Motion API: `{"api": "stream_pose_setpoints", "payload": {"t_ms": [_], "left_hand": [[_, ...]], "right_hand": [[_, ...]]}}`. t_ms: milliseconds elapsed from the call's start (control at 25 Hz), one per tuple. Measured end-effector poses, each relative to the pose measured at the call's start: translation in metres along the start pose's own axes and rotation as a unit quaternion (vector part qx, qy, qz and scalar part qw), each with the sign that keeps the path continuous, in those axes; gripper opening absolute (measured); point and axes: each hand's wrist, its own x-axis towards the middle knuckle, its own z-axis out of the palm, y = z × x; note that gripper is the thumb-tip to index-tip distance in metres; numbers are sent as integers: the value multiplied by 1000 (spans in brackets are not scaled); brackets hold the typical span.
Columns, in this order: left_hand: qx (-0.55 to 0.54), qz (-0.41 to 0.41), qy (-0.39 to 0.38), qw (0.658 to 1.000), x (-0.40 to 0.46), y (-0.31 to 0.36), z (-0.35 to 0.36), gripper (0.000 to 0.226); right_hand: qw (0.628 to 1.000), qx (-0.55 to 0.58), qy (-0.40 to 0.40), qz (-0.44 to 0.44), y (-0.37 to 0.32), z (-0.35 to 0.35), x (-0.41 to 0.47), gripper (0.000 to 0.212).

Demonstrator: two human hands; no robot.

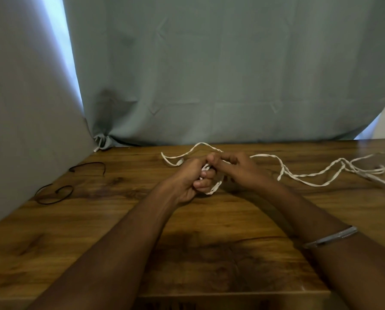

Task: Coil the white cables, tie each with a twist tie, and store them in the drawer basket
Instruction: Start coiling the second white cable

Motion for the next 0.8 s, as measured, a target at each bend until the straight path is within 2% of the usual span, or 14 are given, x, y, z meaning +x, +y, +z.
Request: {"api": "stream_pose_setpoints", "payload": {"t_ms": [80,160,320,440,520,600,680,800], "left_hand": [[-13,0,-8,1000,-3,4,-1,45],[-17,22,-13,1000,-5,8,-3,49],[37,84,18,996,-5,7,1,34],[1,61,-9,998,-1,7,3,45],[-43,42,-38,997,-1,10,1,45],[-40,45,-32,998,1,10,-3,39],[-50,58,-19,997,1,9,-5,37],[-142,90,2,986,2,14,-14,37]], "right_hand": [[994,90,-42,39,-7,3,-3,42],[993,103,-46,43,-11,-1,-3,36],[994,102,-4,29,-3,-1,5,36],[992,119,40,29,4,3,7,33],[990,124,57,27,5,1,9,34],[994,93,50,-3,4,1,9,35],[997,43,53,-35,7,0,10,25],[985,-124,74,-94,16,-6,11,6]]}}
